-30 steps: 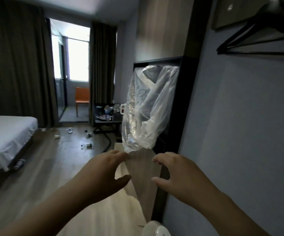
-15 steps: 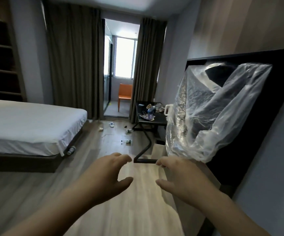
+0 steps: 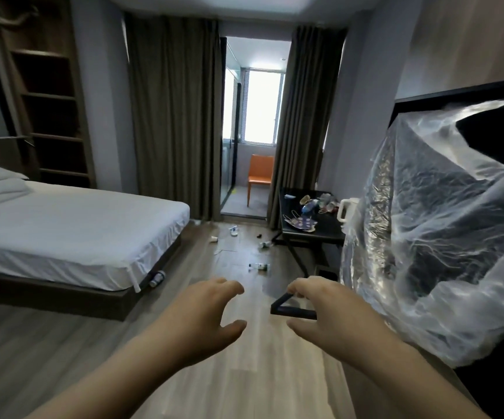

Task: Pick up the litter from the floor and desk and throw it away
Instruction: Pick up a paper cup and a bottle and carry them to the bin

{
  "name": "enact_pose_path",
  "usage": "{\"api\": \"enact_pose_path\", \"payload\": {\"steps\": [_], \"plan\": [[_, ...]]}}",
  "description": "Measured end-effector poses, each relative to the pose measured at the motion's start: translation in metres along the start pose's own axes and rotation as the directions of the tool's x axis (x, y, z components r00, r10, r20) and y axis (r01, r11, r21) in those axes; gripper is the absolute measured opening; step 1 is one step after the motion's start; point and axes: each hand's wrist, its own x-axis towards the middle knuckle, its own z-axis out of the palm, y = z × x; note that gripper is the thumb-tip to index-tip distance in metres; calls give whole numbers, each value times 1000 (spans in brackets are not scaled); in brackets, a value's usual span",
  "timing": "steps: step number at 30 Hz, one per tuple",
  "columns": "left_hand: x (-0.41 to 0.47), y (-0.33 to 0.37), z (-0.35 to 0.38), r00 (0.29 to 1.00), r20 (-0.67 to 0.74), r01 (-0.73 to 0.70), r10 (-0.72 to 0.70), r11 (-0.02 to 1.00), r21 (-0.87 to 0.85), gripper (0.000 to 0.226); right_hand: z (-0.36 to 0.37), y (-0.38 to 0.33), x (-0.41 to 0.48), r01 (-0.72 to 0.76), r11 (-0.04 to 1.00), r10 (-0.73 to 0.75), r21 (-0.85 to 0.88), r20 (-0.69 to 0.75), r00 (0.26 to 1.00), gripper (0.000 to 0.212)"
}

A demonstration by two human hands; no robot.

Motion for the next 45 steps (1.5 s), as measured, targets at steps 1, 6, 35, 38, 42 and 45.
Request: {"api": "enact_pose_path", "payload": {"steps": [1,6,35,38,42,45], "plan": [[14,-6,5,1000,3,12,-12,1000,2,53,4,8,15,10,1000,-10,-4,6,1000,41],[74,-45,28,997,30,67,-67,998,14,51,29,37,87,46,999,-46,8,56,997,41],[449,-425,142,935,225,286,-274,958,-21,54,236,123,617,58,997,-71,54,276,959,46],[496,-456,159,921,226,330,-318,944,-20,52,256,146,679,69,995,-87,73,284,955,48],[558,-496,175,894,241,394,-379,919,-18,52,273,172,761,94,992,-116,84,311,943,50],[593,-527,189,880,236,433,-413,900,-40,52,287,185,817,120,989,-143,89,329,933,49]]}}
